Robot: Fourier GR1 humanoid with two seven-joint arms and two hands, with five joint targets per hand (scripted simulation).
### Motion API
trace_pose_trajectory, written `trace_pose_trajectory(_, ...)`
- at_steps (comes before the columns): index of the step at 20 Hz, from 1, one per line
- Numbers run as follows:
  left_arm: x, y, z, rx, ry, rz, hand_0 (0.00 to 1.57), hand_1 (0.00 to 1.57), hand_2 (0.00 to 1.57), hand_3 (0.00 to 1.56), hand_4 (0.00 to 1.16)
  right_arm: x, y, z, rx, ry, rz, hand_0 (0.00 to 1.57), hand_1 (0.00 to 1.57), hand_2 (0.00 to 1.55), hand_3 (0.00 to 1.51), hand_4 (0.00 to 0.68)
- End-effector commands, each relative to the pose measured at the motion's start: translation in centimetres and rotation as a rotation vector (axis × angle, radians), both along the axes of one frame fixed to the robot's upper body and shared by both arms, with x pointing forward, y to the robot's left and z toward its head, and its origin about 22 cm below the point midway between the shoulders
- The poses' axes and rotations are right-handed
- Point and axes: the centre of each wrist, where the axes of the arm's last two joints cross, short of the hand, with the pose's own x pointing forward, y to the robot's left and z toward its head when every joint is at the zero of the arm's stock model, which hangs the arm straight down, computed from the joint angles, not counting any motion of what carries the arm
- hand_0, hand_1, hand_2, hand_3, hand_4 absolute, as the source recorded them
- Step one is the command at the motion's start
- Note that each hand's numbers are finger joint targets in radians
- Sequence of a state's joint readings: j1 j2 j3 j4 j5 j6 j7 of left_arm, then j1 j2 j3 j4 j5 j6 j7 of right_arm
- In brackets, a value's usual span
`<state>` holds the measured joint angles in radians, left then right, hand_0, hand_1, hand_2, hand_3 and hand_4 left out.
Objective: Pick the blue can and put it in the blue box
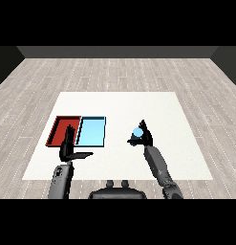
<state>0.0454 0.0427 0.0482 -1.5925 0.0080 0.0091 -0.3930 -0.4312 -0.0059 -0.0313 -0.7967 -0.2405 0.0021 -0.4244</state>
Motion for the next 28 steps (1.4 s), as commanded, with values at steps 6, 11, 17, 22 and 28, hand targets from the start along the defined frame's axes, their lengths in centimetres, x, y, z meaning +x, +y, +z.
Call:
trace_pose_trajectory(6, 1.2, 1.1, 0.4, -0.005, -0.009, -0.013, 0.0, 0.0, 0.0, 0.0, 0.0, 0.5, 0.0, -1.2, -0.027, 0.005, -0.009, 0.0, 0.0, 0.0, 0.0, 0.0)
trace_pose_trajectory(11, -0.4, -1.6, 0.7, -0.021, -0.016, -0.02, 0.0, 0.0, 0.0, 0.0, 0.0, 1.8, 1.4, 0.1, -0.094, 0.03, -0.099, 1.07, 1.07, 1.23, 1.18, 0.0)
trace_pose_trajectory(17, 0.0, -1.2, 0.1, -0.029, -0.022, -0.013, 0.0, 0.0, 0.0, 0.0, 0.0, 1.7, 2.7, 0.7, -0.13, 0.102, -0.124, 1.47, 1.47, 1.46, 1.44, 0.554)
trace_pose_trajectory(22, 0.5, 1.5, 0.6, -0.012, 0.013, -0.021, 0.0, 0.0, 0.0, 0.0, 0.0, -0.1, 2.1, -1.3, -0.137, 0.018, -0.107, 1.45, 1.45, 1.44, 1.31, 0.481)
trace_pose_trajectory(28, -0.5, -0.3, 0.0, -0.002, -0.015, -0.036, 0.0, 0.0, 0.0, 0.0, 0.0, 1.6, 3.7, 1.9, -0.214, -0.098, -0.085, 1.45, 1.45, 1.47, 1.34, 0.486)
